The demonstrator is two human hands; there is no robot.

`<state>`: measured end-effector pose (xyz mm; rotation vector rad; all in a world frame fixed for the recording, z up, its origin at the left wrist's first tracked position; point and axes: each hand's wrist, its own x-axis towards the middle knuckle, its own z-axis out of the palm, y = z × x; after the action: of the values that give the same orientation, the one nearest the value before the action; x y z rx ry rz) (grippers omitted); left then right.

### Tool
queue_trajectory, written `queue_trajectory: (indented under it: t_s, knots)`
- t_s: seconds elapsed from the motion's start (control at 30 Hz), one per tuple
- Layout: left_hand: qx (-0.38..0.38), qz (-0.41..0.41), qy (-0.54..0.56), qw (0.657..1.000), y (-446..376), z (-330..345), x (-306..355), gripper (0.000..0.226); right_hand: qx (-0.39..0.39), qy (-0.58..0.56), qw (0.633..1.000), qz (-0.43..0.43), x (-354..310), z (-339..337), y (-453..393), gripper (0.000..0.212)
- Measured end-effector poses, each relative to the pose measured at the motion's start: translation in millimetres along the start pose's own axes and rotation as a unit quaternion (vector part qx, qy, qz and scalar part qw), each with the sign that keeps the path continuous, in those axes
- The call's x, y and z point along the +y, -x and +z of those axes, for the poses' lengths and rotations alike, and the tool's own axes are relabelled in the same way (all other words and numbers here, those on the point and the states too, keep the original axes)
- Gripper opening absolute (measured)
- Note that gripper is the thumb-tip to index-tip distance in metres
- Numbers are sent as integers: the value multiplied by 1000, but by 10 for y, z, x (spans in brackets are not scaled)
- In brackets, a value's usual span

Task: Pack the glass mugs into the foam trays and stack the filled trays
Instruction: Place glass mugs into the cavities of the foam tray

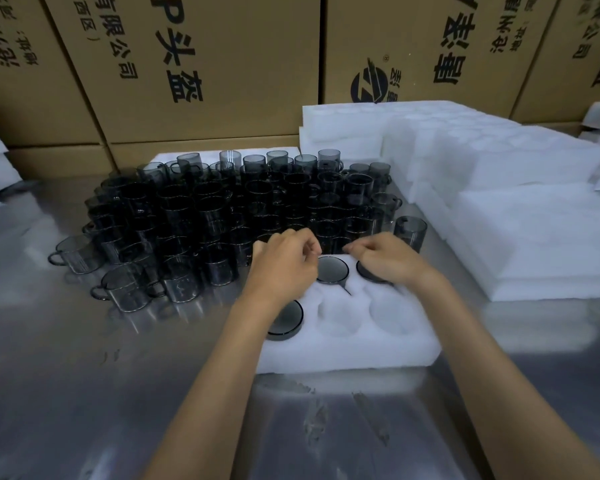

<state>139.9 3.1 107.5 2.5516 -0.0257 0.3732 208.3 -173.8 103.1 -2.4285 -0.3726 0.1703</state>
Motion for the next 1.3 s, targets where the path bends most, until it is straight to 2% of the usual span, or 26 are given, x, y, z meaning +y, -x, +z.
queue_trajectory:
  t_s: [0.07, 0.2, 0.57, 0.67, 0.73, 0.83, 0.93, 1.1, 1.23, 1.3]
  knots:
    - [23, -2, -9, 1000, 22, 43, -6, 18, 35, -8, 999, -16, 22, 14, 16, 30]
    - [45, -23, 80, 995, 51, 4, -7, 23, 96, 16, 994, -51, 14, 30, 57, 32]
    - [72, -10, 119, 990, 93, 11, 1, 35, 161, 35, 978, -125, -16, 12, 152, 39]
    - [76, -1, 128, 989, 101, -2, 0, 37, 218, -9, 967, -130, -29, -14, 142, 38]
    - [85, 18, 138, 987, 120, -13, 18, 39, 241, -87, 958, -127, -61, -41, 154, 34]
    - [100, 59, 110, 987, 143, -21, 55, 52, 220, -183, 950, -126, -144, -65, 224, 28]
    - [92, 74, 127, 985, 157, -33, 95, 66, 203, -212, 947, -131, -196, -32, 332, 25]
    - [109, 70, 198, 972, 204, -80, 168, 67, 202, -247, 933, -166, -257, 44, 513, 15]
    - [26, 57, 246, 967, 212, -301, 128, 82, 181, -268, 926, -193, -251, 9, 597, 20]
    - [-41, 49, 249, 966, 223, -419, 73, 76, 152, -295, 924, -192, -242, -20, 617, 29]
